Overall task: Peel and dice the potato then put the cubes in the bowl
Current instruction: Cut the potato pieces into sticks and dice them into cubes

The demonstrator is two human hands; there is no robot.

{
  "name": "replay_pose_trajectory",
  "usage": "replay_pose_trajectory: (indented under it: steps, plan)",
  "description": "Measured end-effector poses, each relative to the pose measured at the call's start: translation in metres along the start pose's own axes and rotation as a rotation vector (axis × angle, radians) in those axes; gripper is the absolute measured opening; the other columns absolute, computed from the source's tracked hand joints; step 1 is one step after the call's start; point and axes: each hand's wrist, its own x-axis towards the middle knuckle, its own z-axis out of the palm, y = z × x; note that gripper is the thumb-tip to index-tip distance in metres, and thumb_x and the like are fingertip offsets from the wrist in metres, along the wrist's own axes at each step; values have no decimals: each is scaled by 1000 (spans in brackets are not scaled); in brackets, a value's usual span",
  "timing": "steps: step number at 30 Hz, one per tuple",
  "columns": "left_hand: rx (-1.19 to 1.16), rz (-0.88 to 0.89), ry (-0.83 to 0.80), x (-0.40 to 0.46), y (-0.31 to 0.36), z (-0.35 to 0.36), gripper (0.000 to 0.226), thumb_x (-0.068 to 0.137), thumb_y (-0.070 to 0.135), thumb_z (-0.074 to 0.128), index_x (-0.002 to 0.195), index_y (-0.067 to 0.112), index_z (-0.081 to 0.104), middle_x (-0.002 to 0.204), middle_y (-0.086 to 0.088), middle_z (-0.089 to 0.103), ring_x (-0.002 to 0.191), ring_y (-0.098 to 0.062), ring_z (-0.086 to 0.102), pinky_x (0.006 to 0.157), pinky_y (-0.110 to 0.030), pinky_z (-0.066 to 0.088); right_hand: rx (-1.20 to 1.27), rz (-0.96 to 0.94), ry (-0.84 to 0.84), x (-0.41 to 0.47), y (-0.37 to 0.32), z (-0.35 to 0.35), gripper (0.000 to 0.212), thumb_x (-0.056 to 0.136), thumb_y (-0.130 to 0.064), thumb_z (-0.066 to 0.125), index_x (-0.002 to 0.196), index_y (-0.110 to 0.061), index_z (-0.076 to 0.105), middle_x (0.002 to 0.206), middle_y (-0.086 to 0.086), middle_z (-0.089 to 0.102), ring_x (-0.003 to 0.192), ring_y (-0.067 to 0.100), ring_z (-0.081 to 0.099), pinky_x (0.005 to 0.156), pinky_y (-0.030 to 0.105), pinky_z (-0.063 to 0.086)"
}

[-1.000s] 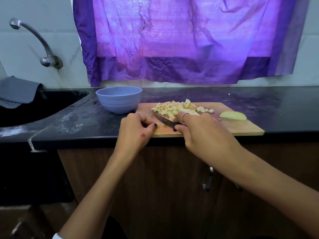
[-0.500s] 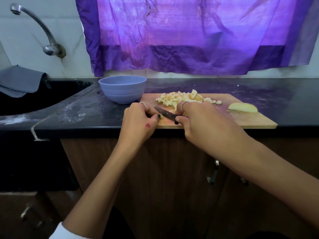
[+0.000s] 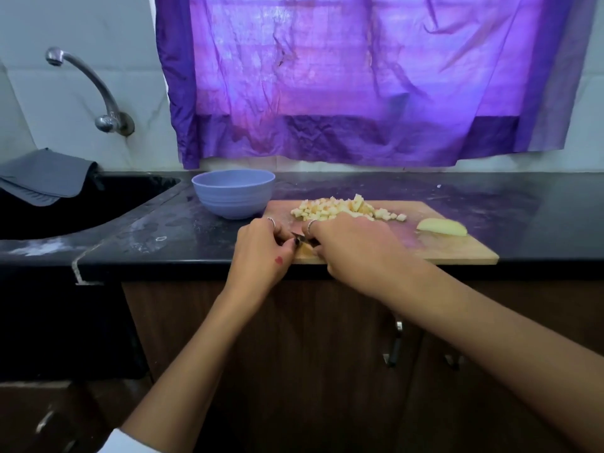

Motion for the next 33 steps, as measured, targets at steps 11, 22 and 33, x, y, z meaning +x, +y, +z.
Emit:
replay_pose_trajectory:
  steps: [11, 22, 33]
  plan:
    - [271, -21, 37, 21, 15, 2, 15, 86, 35, 69, 86, 20, 67, 96, 6, 51, 101, -16, 50, 84, -39, 27, 338, 265, 153, -20, 85, -27, 27, 94, -26, 58, 120, -28, 61, 86, -5, 50, 93, 22, 54, 75, 26, 34]
    - [408, 45, -205, 42, 25, 25, 91, 71, 80, 52, 142, 25, 41, 144, 2, 40, 134, -22, 32, 105, -50, 30, 474, 286, 271, -33, 115, 11, 28, 94, -24, 59, 120, -33, 60, 82, -7, 63, 78, 16, 60, 68, 32, 50]
    - [318, 64, -135, 81, 4, 27, 78, 69, 66, 69, 132, 23, 53, 132, 0, 55, 123, -22, 49, 97, -49, 42, 591, 292, 332, -27, 140, 30, 28, 94, -23, 58, 121, -32, 62, 105, -7, 63, 101, 19, 60, 77, 29, 45]
